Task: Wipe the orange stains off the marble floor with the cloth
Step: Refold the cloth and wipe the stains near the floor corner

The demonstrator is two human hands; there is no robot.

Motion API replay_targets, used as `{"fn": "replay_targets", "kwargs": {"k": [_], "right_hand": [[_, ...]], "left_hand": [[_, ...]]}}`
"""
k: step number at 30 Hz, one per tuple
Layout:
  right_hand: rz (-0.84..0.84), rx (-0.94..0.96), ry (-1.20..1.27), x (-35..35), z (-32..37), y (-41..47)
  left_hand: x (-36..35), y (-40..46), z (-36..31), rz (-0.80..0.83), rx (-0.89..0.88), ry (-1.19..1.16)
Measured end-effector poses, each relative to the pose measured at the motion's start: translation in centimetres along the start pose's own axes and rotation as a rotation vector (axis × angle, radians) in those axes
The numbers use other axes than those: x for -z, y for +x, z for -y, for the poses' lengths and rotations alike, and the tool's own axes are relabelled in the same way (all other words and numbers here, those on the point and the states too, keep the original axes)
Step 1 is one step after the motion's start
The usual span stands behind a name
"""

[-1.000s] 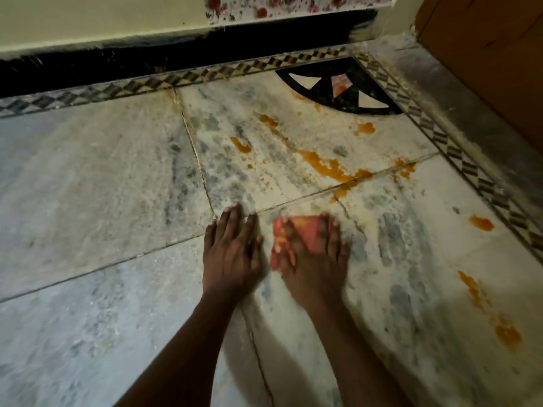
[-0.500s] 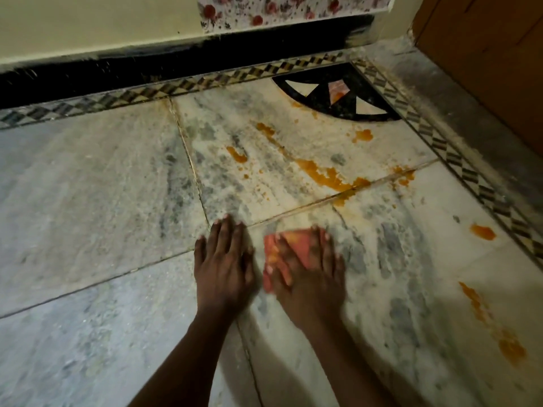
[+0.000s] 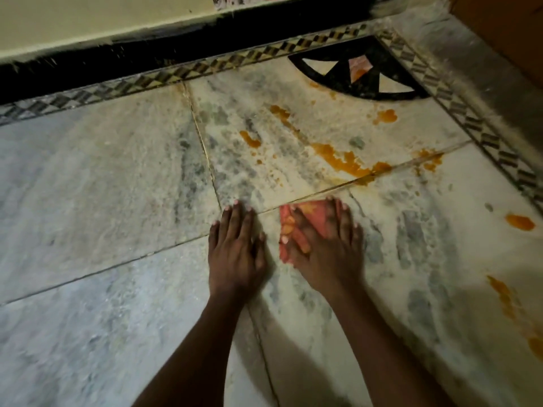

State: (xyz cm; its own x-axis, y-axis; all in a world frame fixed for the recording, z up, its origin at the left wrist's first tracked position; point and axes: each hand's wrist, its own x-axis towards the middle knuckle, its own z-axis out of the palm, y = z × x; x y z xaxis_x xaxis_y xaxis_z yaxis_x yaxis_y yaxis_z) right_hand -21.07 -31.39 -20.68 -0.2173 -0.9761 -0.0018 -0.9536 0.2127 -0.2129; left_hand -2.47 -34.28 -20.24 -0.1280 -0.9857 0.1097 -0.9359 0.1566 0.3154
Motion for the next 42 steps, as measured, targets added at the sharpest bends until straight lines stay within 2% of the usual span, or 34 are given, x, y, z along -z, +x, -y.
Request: {"fn": "replay_targets", "kwargs": {"k": [3,7,11,15,19,21,23,25,26,28,32,34,36,38,39,40,42], "right_hand": [[0.014,-0.086,0.002,0.7,-1.3,-1.4],[0.055,-0.303,0.057,1.2,1.3,1.9],[0.050,-0.380,0.122,0.6,3.2,5.7],[0.059,-0.176,0.101,-0.1,5.7,7.3],[-0.041,0.091,0.024,0.0,2.7,3.6],[-0.040,0.048,-0.017,0.0,0.0,2.1],[-0.086,-0.160,-0.017,-0.2,-0.4,3.7],[-0.116,-0.368,0.060,-0.8,1.9,7.6],[-0.073,-0.397,0.079,-1.0,3.6,9.5],[0.005,-0.270,0.045,-1.3,6.6,11.7],[-0.046,0.159,0.003,-0.9,6.2,8.3],[-0.033,0.130,-0.024,-0.8,3.7,6.6],[-0.068,-0.120,-0.002,-0.8,3.3,8.1],[-0.076,-0.403,0.083,-1.3,5.8,11.8],[-0.041,-0.450,0.117,-1.4,7.8,13.7],[-0.008,-0.404,0.118,-1.5,9.7,15.0],[0.006,-0.108,0.054,-1.7,11.3,14.6]], "left_hand": [[0.4,-0.2,0.0,0.027,0.001,-0.011],[0.8,-0.2,-0.1,0.015,-0.011,0.007],[0.3,0.1,0.0,0.019,-0.034,0.034],[0.3,0.1,0.0,0.010,-0.008,0.020],[1.1,1.7,2.1,-0.010,-0.037,-0.087],[1.7,5.1,4.5,-0.030,-0.015,-0.066],[1.9,8.1,6.8,-0.008,0.022,0.016],[1.3,9.6,7.8,-0.004,0.021,0.065],[1.1,9.8,8.0,-0.007,0.025,0.074],[0.9,10.1,8.2,-0.008,0.021,0.076],[1.6,10.1,7.9,-0.014,0.032,0.062],[1.8,10.0,7.8,-0.015,0.034,0.036],[1.7,10.0,7.8,-0.018,0.054,0.027],[1.5,10.0,7.8,-0.022,0.100,0.022],[1.5,10.0,7.8,-0.022,0.129,0.030],[1.6,10.1,7.8,-0.022,0.154,0.042],[1.7,10.0,7.6,-0.006,0.192,0.067]]}}
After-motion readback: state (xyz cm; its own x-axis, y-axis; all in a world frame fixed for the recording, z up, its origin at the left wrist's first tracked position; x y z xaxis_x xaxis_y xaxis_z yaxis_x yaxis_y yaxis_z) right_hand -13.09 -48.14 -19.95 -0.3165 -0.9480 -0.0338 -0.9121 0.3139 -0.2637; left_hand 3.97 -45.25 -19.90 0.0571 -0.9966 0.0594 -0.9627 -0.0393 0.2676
